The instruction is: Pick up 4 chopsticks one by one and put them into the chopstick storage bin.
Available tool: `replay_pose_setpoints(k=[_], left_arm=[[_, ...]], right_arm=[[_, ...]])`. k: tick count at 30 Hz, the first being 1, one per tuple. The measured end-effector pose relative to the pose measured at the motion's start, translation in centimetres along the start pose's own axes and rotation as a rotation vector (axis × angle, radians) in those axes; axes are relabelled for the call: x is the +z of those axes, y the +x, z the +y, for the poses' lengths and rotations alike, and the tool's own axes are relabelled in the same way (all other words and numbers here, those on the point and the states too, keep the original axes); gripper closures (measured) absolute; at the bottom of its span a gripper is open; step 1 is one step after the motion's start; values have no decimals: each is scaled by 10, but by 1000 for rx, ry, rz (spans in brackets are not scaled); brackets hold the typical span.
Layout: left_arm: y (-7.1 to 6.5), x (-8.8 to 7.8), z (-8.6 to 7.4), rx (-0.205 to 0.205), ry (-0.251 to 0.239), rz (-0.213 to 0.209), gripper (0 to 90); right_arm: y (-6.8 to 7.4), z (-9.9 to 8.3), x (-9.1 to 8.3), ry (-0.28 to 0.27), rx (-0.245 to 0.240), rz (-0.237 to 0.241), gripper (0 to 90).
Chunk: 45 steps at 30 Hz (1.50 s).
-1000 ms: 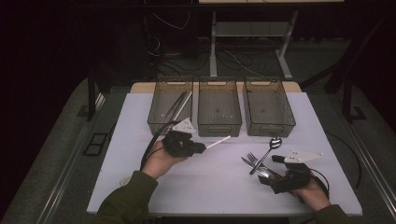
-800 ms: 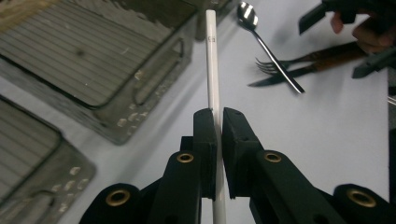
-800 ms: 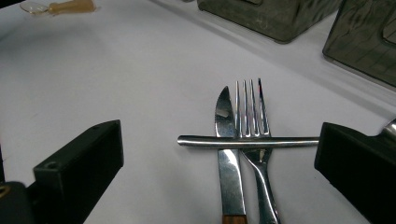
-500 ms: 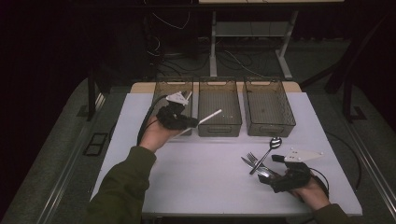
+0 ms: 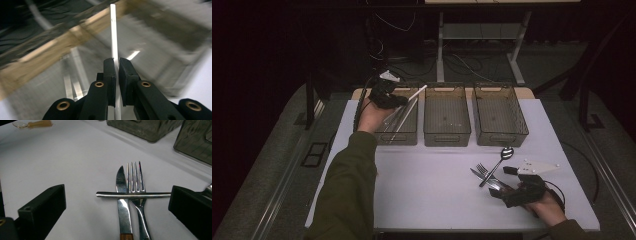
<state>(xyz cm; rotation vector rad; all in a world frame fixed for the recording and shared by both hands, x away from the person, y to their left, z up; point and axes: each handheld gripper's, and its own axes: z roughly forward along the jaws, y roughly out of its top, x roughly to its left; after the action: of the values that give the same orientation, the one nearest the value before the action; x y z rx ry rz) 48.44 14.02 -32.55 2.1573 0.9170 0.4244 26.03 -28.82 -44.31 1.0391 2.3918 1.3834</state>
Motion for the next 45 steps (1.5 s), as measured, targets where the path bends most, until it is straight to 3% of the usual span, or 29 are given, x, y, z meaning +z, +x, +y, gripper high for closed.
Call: replay_pose_setpoints(k=[5, 7, 12, 17, 22, 26, 31, 39, 43, 45], left_arm=[[22, 17, -9, -76, 8, 61, 842], [28, 21, -12, -115, -4, 64, 842], [33, 36, -16, -157, -1, 98, 841], [36, 52, -19, -185, 27, 106, 841], [37, 66, -26, -183, 82, 125, 841], [37, 70, -28, -194, 91, 124, 829], [35, 64, -27, -196, 68, 145, 618], [20, 43, -28, -149, 31, 72, 467], [9, 31, -28, -103, 5, 51, 425], [3, 25, -28, -94, -11, 13, 401]], right_arm=[[0, 0, 0, -4, 5, 3, 14], [-1, 0, 0, -5, 8, 3, 15], [-1, -1, -1, -5, 22, 6, 15], [-2, -1, 0, -4, 25, 7, 14], [-2, -2, 0, -3, 32, 11, 14], [-2, -2, -1, -5, 32, 13, 14], [-2, -2, 0, -4, 31, 11, 15], [-2, -2, 1, -3, 18, 13, 15], [-2, -1, 2, -3, 10, 9, 15], [-1, -1, 2, -2, 8, 9, 14]])
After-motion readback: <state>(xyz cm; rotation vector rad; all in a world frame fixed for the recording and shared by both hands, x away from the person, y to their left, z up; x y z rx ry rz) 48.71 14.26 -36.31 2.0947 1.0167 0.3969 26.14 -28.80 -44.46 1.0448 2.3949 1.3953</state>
